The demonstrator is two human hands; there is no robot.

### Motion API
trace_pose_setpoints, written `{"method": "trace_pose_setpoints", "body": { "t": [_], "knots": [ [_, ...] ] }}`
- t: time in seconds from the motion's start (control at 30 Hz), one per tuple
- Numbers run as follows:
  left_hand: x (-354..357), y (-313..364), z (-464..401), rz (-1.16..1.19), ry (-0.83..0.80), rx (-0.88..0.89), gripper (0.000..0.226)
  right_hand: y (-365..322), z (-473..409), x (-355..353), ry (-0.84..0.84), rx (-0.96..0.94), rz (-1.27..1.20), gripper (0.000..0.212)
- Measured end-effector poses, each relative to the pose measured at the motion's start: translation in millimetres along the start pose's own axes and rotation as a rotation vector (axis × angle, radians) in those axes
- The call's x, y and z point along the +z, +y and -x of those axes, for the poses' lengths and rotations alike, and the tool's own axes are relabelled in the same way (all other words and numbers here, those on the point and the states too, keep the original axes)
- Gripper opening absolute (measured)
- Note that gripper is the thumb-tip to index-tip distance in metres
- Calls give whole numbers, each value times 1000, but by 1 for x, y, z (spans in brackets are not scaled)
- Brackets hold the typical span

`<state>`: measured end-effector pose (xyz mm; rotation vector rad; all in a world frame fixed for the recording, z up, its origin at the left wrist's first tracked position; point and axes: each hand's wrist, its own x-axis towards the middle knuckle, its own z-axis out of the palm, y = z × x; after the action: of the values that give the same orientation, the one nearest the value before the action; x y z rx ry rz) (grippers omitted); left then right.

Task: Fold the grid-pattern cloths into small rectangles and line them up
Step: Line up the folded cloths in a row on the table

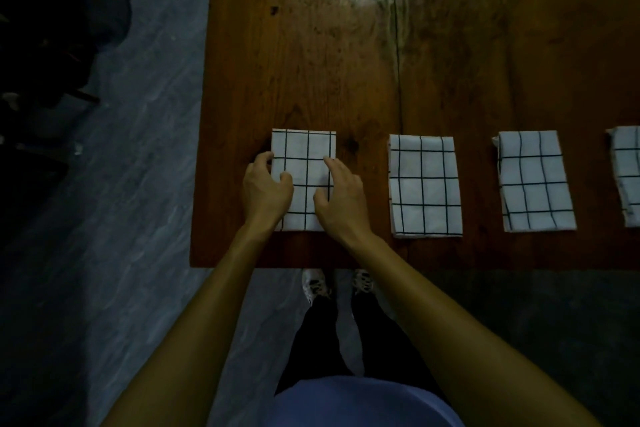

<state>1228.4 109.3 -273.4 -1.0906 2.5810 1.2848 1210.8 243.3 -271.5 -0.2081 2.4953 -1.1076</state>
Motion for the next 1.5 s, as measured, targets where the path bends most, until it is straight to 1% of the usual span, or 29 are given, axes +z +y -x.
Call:
{"method": "trace_pose_setpoints", "body": {
  "t": [0.2,0.57,0.77,0.9,0.97,1.0,1.1,1.2,1.3,1.33,1.4,1.5],
  "knots": [
    [1,4,-4,-55,53,-14,46,0,-6,2,5,18,-41,58],
    [6,3,6,-123,79,-31,48,4,6,0,-11,5,-38,54],
    [5,5,13,-207,103,-4,49,7,9,0,-18,1,-46,54],
    [0,5,18,-293,136,46,49,8,6,-10,30,5,-62,54],
    [-3,9,21,-296,130,63,49,6,5,-18,55,-20,-59,53],
    [-4,11,22,-306,118,99,49,4,5,-22,54,-40,-44,53],
    [-3,15,23,-405,19,309,51,-2,4,-27,-33,-166,99,54],
    [3,8,12,-577,-107,413,53,-2,-9,-20,-128,-289,310,56],
    [8,-13,-2,-736,-207,416,60,8,-22,-10,-238,-268,467,62],
    [10,-20,-5,-767,-218,408,62,14,-24,-7,-259,-261,526,65],
    [12,-29,-8,-793,-225,387,65,25,-25,-2,-271,-265,633,70],
    [13,-32,-9,-791,-223,377,66,29,-24,4,-258,-256,670,72]
  ]
}}
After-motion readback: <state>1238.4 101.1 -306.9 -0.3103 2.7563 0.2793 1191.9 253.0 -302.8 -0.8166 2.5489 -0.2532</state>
